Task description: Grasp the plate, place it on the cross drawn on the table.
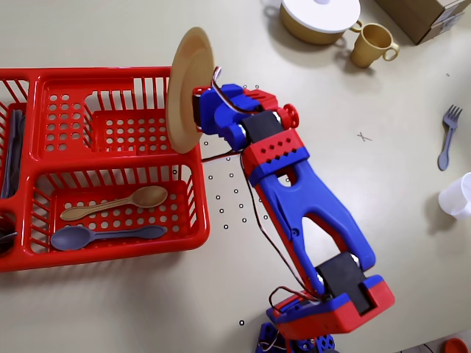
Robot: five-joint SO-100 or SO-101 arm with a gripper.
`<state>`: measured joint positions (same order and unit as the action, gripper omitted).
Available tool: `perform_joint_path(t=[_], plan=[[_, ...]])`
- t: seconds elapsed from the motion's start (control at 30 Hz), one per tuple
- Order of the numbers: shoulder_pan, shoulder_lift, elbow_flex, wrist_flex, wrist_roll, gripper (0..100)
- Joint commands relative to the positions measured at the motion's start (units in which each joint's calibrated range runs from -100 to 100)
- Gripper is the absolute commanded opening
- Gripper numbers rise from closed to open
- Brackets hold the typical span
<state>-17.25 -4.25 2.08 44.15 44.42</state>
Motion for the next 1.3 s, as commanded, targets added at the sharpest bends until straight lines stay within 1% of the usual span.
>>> perform_joint_path(t=[0.0,0.3,0.57,0.87,1.27], plan=[[-1.63,-3.53,-3.98,-1.45,0.44,0],[-1.63,-3.61,-4.89,-1.53,0.63,0],[-2.35,-2.85,-7.97,-2.42,-0.68,0],[-2.85,-2.51,-11.06,-3.63,-0.83,0],[-3.14,-2.68,-16.86,-3.47,-3.13,0]])
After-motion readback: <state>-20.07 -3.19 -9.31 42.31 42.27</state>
